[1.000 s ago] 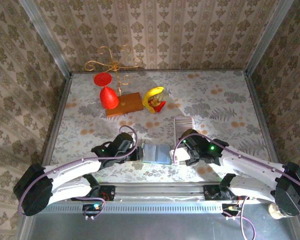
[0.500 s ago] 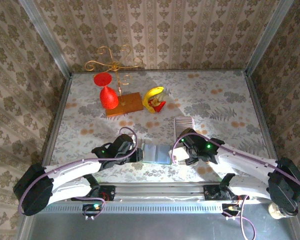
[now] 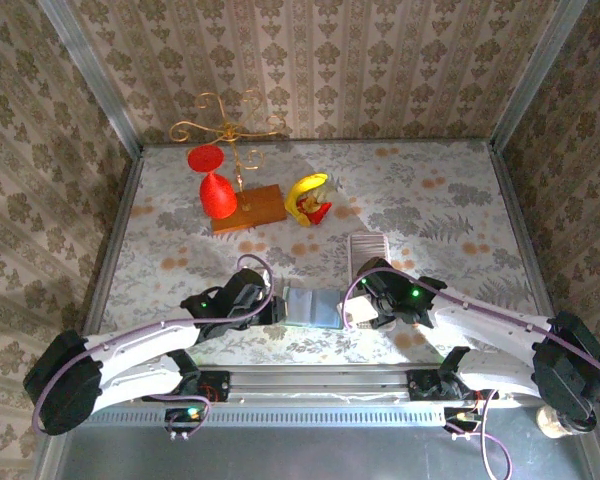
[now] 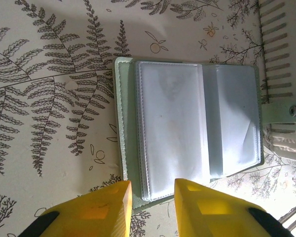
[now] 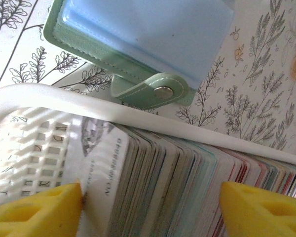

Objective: Put the credit cards into the card holder
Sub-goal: Pick up the credit card from the storage box.

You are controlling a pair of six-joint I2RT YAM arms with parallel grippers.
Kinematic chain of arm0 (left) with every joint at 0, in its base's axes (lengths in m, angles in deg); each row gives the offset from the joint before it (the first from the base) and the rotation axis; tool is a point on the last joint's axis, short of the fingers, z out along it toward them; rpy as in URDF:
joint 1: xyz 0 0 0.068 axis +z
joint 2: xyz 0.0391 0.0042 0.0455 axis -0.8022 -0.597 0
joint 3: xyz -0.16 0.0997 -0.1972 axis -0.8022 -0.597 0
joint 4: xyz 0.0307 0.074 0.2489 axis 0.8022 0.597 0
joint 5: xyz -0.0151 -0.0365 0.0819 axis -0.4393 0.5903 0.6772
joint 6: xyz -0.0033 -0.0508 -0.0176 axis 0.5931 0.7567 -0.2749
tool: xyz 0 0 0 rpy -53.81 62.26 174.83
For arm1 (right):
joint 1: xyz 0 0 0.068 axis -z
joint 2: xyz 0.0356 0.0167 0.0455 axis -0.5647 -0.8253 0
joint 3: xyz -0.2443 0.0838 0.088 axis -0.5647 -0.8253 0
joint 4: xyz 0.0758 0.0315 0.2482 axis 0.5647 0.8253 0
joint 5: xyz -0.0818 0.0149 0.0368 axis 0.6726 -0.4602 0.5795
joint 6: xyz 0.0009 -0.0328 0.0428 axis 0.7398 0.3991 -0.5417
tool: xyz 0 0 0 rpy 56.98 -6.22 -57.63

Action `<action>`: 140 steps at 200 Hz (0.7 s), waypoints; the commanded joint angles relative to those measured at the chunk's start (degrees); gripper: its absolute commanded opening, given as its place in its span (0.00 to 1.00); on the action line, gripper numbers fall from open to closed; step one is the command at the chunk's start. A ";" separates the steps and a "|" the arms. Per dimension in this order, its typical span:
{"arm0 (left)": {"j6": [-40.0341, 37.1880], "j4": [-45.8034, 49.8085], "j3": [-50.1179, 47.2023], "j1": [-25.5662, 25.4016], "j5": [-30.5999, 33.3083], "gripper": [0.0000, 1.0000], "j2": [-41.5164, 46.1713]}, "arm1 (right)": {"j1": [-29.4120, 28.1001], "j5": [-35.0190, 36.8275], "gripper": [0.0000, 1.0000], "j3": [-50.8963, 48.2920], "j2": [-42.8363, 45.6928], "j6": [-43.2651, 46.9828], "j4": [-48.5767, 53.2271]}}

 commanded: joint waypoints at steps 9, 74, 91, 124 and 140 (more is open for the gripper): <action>0.78 1.48 -0.63 -0.57 0.75 0.28 1.08 | 0.27 4.24 0.60 0.10 1.89 1.60 -1.11; 1.15 1.28 -0.11 -1.44 1.31 0.27 0.38 | 0.14 2.58 0.42 -2.05 6.01 0.97 -0.70; 1.28 1.15 0.07 -1.61 1.27 0.27 0.06 | 0.08 2.29 0.39 -2.36 6.32 0.98 -0.61; 1.32 1.07 0.15 -1.75 1.58 0.26 -0.32 | -0.02 2.27 0.30 -2.62 6.89 1.05 -0.48; 1.33 0.99 0.25 -1.73 1.56 0.26 -0.41 | -0.12 2.43 0.28 -2.62 7.19 1.07 -0.43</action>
